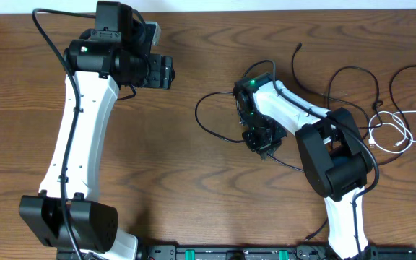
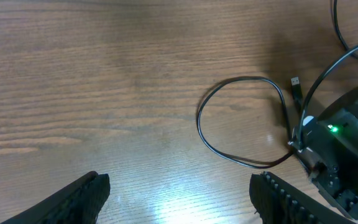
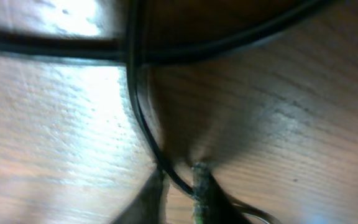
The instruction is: Untangle cables
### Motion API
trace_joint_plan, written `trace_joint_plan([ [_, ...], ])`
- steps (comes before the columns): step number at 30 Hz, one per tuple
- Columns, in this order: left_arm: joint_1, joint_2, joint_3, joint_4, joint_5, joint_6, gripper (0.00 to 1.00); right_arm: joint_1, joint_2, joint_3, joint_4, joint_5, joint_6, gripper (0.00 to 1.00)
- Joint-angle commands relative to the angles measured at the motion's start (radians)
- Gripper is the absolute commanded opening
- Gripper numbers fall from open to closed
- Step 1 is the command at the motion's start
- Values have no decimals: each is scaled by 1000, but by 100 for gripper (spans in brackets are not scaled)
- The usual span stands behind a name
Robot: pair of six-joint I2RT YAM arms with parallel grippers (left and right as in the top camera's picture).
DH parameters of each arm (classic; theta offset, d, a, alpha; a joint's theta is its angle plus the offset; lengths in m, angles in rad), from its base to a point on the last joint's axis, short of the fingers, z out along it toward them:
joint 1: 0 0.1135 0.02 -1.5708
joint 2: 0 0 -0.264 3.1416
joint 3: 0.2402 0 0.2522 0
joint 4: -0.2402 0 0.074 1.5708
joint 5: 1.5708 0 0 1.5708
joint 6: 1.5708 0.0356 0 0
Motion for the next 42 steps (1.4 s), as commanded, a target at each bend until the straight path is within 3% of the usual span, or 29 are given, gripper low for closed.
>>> trace_joint_plan([
  [1, 3, -19, 9, -2, -3, -1, 78, -8, 15, -23, 25, -33, -8, 1],
  [13, 3, -26, 9, -2, -3, -1, 78, -13, 8, -18, 82, -32, 6, 1],
  [21, 3, -26, 9, -3, -3, -1, 78, -31, -89, 48, 112, -31, 13, 1],
  [31, 3, -26, 9, -6, -3, -1, 78, -124, -215, 228, 91, -28, 16, 1],
  [42, 3, -26, 9, -6, -2, -1, 78, -208, -227, 501, -17, 42, -11, 1],
])
